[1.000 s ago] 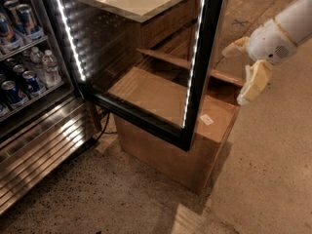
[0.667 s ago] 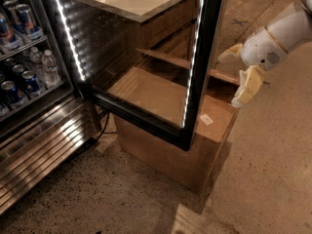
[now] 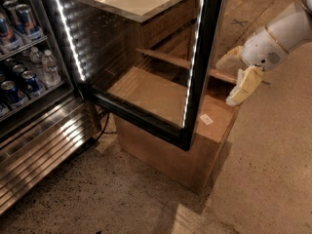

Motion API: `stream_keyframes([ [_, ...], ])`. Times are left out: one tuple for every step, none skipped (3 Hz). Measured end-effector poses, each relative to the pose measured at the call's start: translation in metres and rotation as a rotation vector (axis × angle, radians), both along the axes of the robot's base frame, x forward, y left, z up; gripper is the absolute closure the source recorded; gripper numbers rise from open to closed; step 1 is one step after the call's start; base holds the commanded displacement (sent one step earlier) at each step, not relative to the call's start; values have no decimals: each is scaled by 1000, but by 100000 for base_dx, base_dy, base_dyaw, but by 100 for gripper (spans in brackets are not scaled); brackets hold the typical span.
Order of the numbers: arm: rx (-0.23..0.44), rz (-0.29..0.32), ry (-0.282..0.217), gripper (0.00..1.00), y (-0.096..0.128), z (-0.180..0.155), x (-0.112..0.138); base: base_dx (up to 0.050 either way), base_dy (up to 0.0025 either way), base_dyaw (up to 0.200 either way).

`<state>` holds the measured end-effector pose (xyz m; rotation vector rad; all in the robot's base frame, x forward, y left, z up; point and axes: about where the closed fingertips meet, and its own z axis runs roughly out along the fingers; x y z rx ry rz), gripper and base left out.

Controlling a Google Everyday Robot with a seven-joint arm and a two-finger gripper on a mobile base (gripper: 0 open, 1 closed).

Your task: Close right fridge door

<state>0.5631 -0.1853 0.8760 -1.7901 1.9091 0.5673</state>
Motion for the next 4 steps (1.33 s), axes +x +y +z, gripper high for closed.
stream_keyframes([
  [0,0,0,42,0,0,0,0,0,0],
  [0,0,0,65,0,0,0,0,0,0],
  [0,0,0,89,0,0,0,0,0,0],
  [0,0,0,100,0,0,0,0,0,0],
])
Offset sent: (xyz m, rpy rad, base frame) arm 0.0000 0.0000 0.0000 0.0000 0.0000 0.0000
